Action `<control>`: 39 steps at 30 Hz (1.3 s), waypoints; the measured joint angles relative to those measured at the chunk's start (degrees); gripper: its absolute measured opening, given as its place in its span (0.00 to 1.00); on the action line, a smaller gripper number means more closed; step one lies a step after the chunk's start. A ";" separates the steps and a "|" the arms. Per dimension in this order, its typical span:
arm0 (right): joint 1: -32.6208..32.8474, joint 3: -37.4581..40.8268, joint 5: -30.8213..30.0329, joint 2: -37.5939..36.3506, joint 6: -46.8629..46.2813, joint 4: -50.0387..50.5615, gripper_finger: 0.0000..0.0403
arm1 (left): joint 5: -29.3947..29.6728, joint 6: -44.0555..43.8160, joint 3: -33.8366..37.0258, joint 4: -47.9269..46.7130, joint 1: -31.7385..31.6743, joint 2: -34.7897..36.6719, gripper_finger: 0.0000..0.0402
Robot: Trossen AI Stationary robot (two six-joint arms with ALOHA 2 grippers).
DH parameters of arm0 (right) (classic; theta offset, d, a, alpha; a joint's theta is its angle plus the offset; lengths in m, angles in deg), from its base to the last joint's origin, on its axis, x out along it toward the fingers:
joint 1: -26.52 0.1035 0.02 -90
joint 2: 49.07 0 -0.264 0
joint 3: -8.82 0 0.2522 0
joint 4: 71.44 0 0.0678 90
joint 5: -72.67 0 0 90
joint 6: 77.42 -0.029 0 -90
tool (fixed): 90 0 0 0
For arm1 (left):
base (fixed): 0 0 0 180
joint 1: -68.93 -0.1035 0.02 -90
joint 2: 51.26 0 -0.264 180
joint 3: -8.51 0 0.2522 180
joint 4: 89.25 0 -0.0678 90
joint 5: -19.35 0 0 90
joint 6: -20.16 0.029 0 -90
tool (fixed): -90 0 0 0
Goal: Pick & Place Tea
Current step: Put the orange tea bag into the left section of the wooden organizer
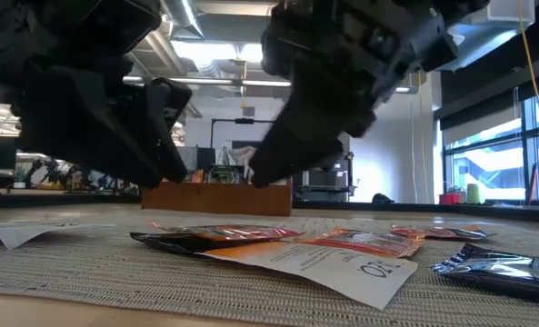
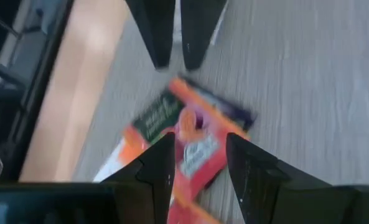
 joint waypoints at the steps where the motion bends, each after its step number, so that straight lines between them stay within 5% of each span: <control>1: 0.38 0.00 0.01 0.01 0.10 0.55 0.36 | -0.01 -0.02 -0.42 -0.05 0.35 -0.44 0.29; 6: 2.19 0.04 -0.83 0.86 3.13 1.51 0.36 | -0.03 -3.21 -1.14 0.54 1.94 -0.53 0.28; 22: 3.33 -0.03 -4.54 3.65 13.73 -0.17 0.36 | -7.91 -58.51 -1.07 9.01 1.14 -0.31 0.28; 39: 3.33 0.00 -4.70 4.25 16.24 1.33 0.36 | 14.23 -97.30 -0.84 9.67 6.98 -2.80 0.33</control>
